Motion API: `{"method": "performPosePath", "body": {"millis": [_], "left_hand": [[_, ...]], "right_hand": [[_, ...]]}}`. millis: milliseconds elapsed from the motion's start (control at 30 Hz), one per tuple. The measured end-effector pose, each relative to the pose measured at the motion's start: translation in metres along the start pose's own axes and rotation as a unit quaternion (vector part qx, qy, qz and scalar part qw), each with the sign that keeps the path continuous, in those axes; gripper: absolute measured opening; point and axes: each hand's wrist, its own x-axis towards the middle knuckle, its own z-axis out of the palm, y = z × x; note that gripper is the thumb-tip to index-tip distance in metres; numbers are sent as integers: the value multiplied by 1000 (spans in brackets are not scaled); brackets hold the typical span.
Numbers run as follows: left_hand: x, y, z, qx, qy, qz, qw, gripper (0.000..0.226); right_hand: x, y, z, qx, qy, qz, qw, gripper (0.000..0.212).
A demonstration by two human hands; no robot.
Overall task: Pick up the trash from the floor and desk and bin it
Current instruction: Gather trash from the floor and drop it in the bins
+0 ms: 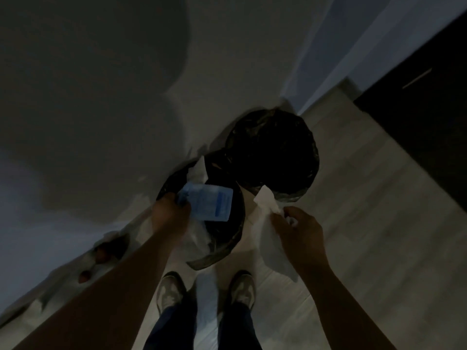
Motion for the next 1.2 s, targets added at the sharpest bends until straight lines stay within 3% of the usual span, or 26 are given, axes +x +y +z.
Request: {"method": "performPosePath", "body": {"millis": [167, 333, 567, 700, 833, 867, 1000, 1067, 1133, 1200], "left_hand": [[35, -19, 47, -85, -17, -29, 996, 33], [43, -36, 70, -211, -146, -89, 962, 47], [42, -55, 61, -9, -195, 17, 981, 37], [38, -61, 42, -43, -117, 60, 990, 33], [32, -72, 26, -8, -116, 122, 986, 16], [29, -75, 24, -2, -124, 128, 984, 16], [19, -88, 13, 35, -129, 144, 981, 22], [14, -93, 6, 57, -124, 160, 978, 23], [9, -98, -2, 80, -122, 171, 974, 23], [5, -98, -13, 100, -144, 177, 968, 27]], "right_hand": [[16, 32, 26, 1, 14, 14, 1000, 20], [18, 44, 46, -21, 2, 39, 999, 24], [22, 34, 67, -83, -30, 32, 996, 20], [31, 23, 86, -139, -62, 18, 988, 18], [39, 5, 109, -237, -65, -44, 968, 17], [42, 4, 117, -270, -58, -89, 957, 18], [55, -7, 143, -214, -237, 19, 947, 65], [57, -12, 151, -218, -279, 21, 935, 85], [54, -15, 153, -254, -284, -8, 925, 86], [48, -14, 150, -299, -263, -57, 915, 67]]}}
